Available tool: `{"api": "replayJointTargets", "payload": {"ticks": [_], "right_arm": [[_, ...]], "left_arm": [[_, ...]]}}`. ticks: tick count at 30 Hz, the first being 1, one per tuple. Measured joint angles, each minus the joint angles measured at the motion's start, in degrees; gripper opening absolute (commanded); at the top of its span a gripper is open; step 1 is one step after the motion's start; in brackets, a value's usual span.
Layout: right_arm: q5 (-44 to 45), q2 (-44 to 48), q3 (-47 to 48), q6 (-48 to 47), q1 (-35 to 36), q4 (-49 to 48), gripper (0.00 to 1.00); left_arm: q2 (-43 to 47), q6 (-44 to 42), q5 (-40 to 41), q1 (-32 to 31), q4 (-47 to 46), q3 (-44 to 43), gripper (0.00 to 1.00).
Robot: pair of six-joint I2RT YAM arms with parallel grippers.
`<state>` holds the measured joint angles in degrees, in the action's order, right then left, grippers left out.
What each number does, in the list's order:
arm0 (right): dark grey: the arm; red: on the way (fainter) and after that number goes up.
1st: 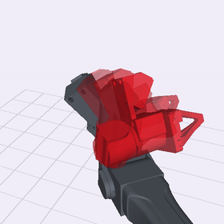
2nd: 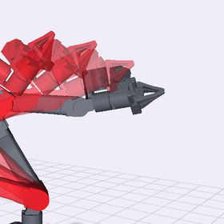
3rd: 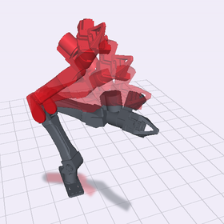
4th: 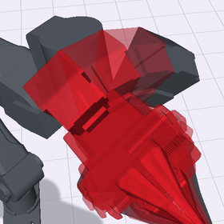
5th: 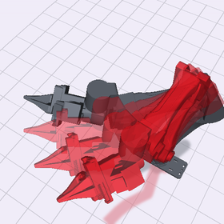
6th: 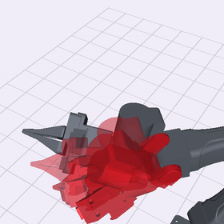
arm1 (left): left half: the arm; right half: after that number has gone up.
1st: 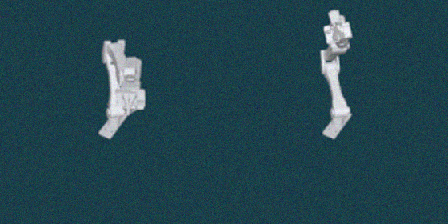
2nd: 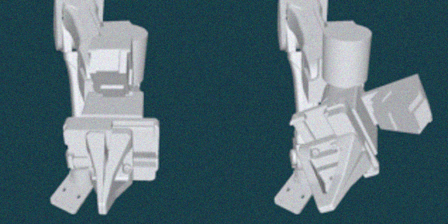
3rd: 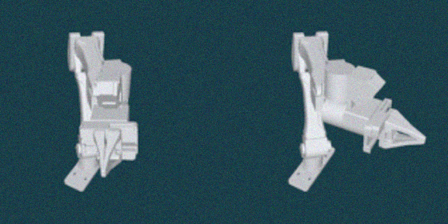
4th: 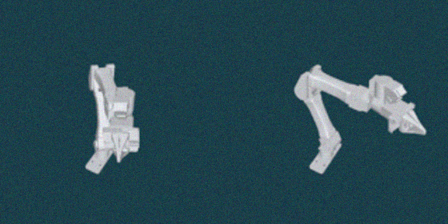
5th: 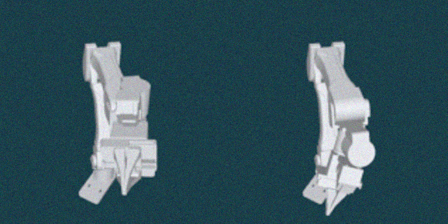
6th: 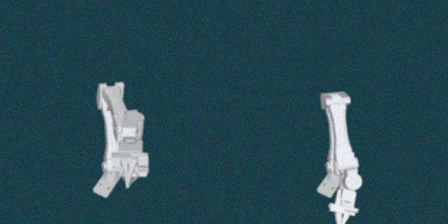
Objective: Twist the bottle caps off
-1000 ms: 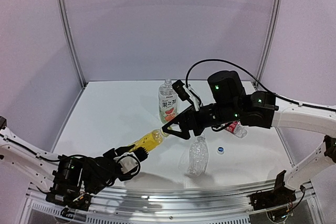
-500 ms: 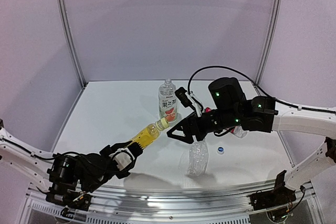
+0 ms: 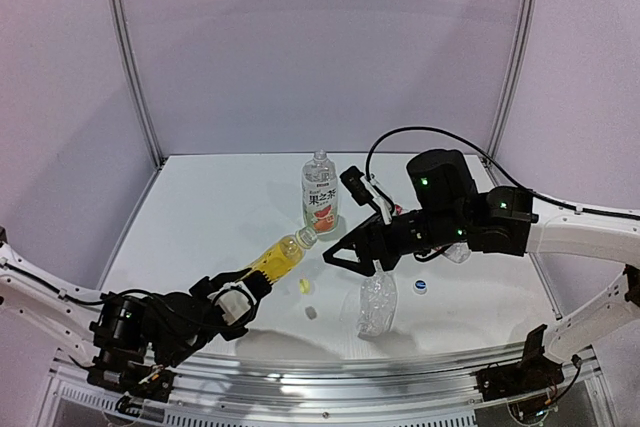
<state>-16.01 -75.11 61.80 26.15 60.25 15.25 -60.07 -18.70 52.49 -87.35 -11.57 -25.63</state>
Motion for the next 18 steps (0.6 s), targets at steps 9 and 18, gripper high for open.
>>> {"api": "replayJointTargets", "payload": {"ticks": [9, 18], "right_arm": [[2.1, 0.0, -0.5, -1.2, 0.0, -0.1, 0.71], [-1.2, 0.5, -1.8, -5.0, 0.9, -4.0, 0.82]], "left_arm": [[1.6, 1.0, -0.3, 0.6, 0.0, 0.2, 0.00], [5.0, 6.1, -5.2, 4.9, 0.1, 1.3, 0.00]]}}
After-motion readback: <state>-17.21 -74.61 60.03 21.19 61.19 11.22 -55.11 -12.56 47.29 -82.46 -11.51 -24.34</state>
